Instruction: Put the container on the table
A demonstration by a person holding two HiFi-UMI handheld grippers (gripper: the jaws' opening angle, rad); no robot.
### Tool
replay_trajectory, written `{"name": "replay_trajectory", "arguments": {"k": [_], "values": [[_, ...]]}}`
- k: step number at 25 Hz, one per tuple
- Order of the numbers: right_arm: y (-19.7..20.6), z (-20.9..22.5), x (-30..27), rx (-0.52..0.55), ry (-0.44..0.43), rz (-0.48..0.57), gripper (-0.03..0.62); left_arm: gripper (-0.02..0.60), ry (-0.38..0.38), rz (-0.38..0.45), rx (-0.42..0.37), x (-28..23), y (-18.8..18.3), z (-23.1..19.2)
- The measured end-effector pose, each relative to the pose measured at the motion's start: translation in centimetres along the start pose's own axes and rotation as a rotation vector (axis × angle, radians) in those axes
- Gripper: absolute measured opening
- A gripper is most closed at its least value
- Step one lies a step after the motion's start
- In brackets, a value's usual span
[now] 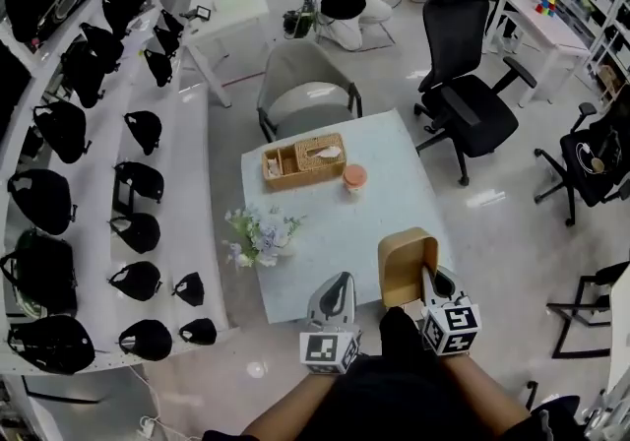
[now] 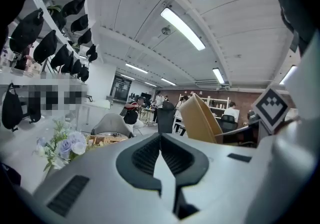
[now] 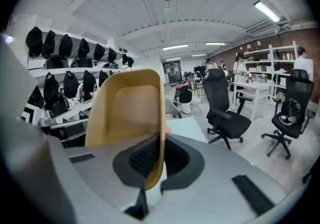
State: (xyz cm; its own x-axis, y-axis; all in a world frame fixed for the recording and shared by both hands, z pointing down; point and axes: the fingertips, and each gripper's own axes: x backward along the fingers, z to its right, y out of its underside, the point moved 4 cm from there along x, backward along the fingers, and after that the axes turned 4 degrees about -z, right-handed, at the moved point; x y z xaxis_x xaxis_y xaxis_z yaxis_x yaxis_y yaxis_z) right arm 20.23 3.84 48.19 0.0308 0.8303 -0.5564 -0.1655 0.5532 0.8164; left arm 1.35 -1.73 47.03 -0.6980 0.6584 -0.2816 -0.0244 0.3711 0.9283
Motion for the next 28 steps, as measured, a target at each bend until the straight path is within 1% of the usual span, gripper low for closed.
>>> {"name": "replay_trajectory", "arguments": {"k": [3, 5, 11, 16, 21, 25, 28], "values": [[-1.7, 2.7, -2.0, 0.037, -0.032, 0.003, 0.000, 0.015, -0.033, -0.001, -0.004, -2.9, -0.9, 0.9], [-2.2, 4.2, -3.1, 0.036, -0.048, -0.001, 0.000, 0.015, -0.053, -0.013, -0.014, -4.3, -1.1, 1.2], [-1.2, 7.3, -5.5, 0.015, -0.097, -0.054, 0.000, 0.015, -0.109, -0.045, -0.028, -7.0, -1.2, 2.3], [-1.0, 9.6, -7.1, 0.021, -0.152, -0.086, 0.000, 0.015, -0.148, -0.042, -0.011, -9.5, -1.3, 3.9], [-0.4, 12.2, -9.3, 0.038, -0.188, -0.118, 0.000, 0.015, -0.176, -0.025, 0.006, -11.7, -0.9, 5.0], [0.5, 13.1, -11.2, 0.064, -0.214, -0.164, 0.000, 0.014, -0.223, -0.021, 0.032, -12.3, -0.2, 4.8], [1.3, 13.0, -13.0, 0.086, -0.230, -0.221, 0.001, 0.015, -0.251, -0.036, 0.055, -12.1, 0.3, 4.2]]}}
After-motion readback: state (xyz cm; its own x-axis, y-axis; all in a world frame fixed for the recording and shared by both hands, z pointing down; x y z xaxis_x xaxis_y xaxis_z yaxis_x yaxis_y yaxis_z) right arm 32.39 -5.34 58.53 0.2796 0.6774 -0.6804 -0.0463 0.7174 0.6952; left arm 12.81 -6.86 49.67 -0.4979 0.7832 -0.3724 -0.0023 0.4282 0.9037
